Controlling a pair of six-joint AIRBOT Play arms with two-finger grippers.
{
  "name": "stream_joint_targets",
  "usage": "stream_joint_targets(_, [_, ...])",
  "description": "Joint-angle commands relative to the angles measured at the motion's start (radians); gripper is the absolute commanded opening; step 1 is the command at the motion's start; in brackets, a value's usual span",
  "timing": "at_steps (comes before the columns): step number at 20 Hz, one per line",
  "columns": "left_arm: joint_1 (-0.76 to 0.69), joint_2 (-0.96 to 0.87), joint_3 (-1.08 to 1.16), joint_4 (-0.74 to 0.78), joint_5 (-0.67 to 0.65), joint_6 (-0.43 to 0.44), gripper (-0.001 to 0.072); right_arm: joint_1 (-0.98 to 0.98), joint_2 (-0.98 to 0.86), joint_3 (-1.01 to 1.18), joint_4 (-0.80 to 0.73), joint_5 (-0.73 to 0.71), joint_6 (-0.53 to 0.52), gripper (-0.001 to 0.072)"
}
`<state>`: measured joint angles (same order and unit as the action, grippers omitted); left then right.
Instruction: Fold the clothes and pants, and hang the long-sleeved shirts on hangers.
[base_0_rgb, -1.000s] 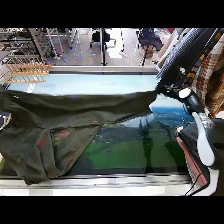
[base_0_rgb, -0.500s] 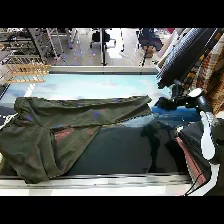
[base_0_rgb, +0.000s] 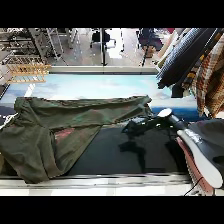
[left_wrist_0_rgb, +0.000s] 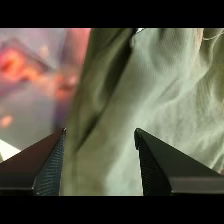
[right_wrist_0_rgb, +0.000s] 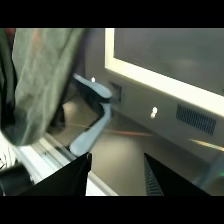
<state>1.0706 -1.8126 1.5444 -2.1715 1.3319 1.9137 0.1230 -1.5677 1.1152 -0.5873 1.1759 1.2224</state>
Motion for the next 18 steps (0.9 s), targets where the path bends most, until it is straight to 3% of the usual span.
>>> stream_joint_targets(1, [-0.045, -0.002, -0.051, -0.013, -0.101, 0.032, 0.0446, 0.219, 0.014, -0.057, 0.031, -0.31, 0.103, 0.0388])
stream_joint_targets(3, [-0.062, -0.008, -0.052, -0.015, -0.133, 0.031, 0.0445, 0.296, -0.027, -0.038, 0.033, -0.43, 0.154, 0.0377])
stream_joint_targets(6, [-0.07, -0.026, -0.052, -0.013, -0.156, 0.032, 0.0408, 0.369, -0.138, 0.076, 0.032, -0.447, 0.165, 0.0336])
stream_joint_targets(8, [-0.071, -0.043, -0.052, -0.014, -0.155, 0.031, 0.0263, 0.409, -0.224, 0.18, 0.029, -0.453, 0.198, 0.0336])
stream_joint_targets(12, [-0.071, -0.057, -0.052, -0.015, -0.144, 0.031, 0.0014, 0.456, -0.388, 0.382, -0.045, -0.377, 0.396, 0.0324])
stream_joint_targets(16, [-0.07, -0.057, -0.051, -0.101, -0.127, 0.032, 0.0015, 0.47, -0.45, 0.496, -0.061, -0.348, 0.399, 0.0023])
stream_joint_targets(18, [-0.061, -0.055, -0.05, -0.228, -0.101, 0.063, 0.0014, 0.459, -0.428, 0.526, -0.177, -0.314, 0.389, 0.0022])
